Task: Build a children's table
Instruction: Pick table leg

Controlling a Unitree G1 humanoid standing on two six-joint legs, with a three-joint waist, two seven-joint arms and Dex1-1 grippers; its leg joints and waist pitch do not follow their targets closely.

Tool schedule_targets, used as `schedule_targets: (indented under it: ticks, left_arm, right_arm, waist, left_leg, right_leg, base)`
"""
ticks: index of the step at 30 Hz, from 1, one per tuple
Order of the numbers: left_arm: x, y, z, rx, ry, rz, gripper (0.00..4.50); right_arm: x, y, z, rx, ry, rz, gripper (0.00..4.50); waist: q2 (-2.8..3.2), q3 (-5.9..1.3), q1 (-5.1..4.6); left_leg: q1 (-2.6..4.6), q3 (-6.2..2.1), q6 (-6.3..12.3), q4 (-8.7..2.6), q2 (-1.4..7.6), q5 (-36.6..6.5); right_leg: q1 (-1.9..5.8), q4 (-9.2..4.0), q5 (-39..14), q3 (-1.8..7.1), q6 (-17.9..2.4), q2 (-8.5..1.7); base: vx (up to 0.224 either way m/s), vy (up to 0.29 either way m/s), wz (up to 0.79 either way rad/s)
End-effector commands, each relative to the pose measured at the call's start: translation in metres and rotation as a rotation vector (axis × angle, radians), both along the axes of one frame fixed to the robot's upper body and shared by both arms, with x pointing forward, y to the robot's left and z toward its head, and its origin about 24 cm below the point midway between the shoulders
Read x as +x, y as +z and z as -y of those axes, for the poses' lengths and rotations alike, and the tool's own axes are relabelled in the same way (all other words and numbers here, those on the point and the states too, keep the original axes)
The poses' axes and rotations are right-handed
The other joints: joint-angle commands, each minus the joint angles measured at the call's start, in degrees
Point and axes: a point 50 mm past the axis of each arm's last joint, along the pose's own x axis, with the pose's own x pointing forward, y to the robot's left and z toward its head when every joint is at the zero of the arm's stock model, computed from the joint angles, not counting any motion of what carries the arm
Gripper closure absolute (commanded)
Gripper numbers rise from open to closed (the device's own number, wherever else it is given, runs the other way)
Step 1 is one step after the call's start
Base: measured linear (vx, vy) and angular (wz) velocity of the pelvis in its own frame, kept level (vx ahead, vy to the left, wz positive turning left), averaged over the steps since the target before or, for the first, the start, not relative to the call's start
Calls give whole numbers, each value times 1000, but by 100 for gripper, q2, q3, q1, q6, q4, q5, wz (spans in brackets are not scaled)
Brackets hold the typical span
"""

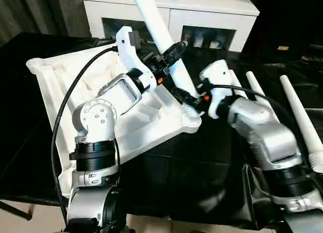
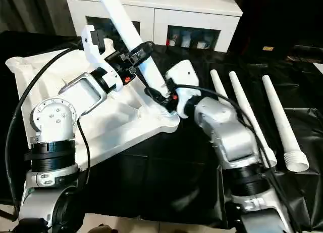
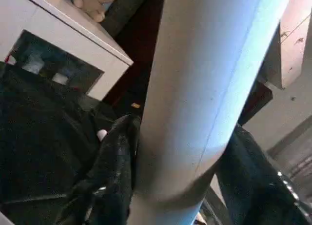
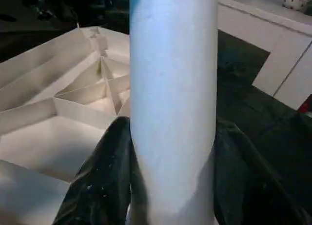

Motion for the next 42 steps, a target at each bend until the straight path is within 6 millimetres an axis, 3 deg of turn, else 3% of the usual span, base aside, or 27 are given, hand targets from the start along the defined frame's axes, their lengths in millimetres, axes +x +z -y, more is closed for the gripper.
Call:
schedule_targets:
  ticks: [1,5,7,14,17,18,22,23,26,28,36,37,42]
  left_arm:
    - [-4,11,11,-16,-55,38,226]
    - [-2,10,7,-9,-34,36,246]
    - [-1,9,6,23,-43,53,252]
    - [-10,11,6,122,-179,140,265]
    - [-16,17,8,136,-303,190,266]
    - [-19,19,10,152,-344,211,266]
    - [-25,29,11,186,-469,284,266]
    - [-25,31,11,190,-479,293,266]
    - [-25,35,12,203,-529,310,266]
    - [-25,36,13,212,-555,318,266]
    - [-27,39,14,222,-632,346,266]
    - [-27,39,14,222,-632,346,266]
    - [-28,39,14,225,-656,349,266]
  right_arm:
    - [7,2,1,-26,-43,17,264]
    - [9,4,0,-23,-51,35,264]
    - [7,11,2,81,-22,4,194]
    - [-2,31,27,256,163,-115,145]
    - [-6,40,44,322,236,-206,130]
    - [-8,41,48,333,259,-224,124]
    - [-13,38,57,294,303,-310,124]
    - [-14,37,58,287,310,-324,124]
    - [-16,37,60,291,332,-363,124]
    - [-18,36,60,274,359,-391,124]
    - [-30,33,60,226,441,-455,124]
    - [-30,33,60,226,441,-455,152]
    - [-34,27,58,192,457,-479,196]
  waist:
    - [-54,-430,0]
    - [-39,-429,-6]
    - [-34,-433,-1]
    - [-6,-450,46]
    - [-93,-454,47]
    - [-76,-448,50]
    - [-71,-438,32]
    - [-92,-437,27]
    - [-53,-445,32]
    - [-89,-452,35]
    - [-88,-456,50]
    - [-88,-456,50]
    - [-101,-457,65]
  left_leg:
    - [54,-125,361,-376,371,111]
    - [61,-124,322,-378,374,66]
    - [67,-123,346,-377,370,93]
    - [84,-125,417,-370,382,157]
    - [54,-111,488,-359,360,262]
    - [55,-112,497,-357,361,240]
    - [70,-103,455,-358,364,208]
    - [73,-99,436,-356,366,207]
    - [71,-100,426,-347,366,286]
    - [67,-97,438,-346,363,311]
    - [64,-96,431,-341,375,303]
    - [64,-96,431,-341,375,303]
    - [65,-98,409,-342,379,306]
  right_leg:
    - [318,-355,715,246,-1677,-450]
    - [317,-357,707,250,-1660,-447]
    - [315,-348,790,254,-1669,-444]
    - [329,-316,1004,243,-1720,-434]
    - [361,-307,1035,243,-1794,-448]
    - [350,-321,885,241,-1794,-458]
    - [329,-338,594,237,-1747,-447]
    - [329,-339,563,235,-1757,-447]
    - [324,-325,636,235,-1799,-456]
    - [337,-324,675,235,-1806,-449]
    - [339,-317,707,233,-1856,-461]
    - [339,-317,707,233,-1856,-461]
    - [339,-319,676,233,-1847,-463]
  base:
    - [0,0,0]
    - [0,0,0]
    - [0,0,0]
    - [0,0,0]
    - [0,0,0]
    - [0,0,0]
    - [0,0,0]
    - [0,0,0]
    - [0,0,0]
    - [0,0,0]
    - [0,0,0]
    - [0,0,0]
    - [0,0,0]
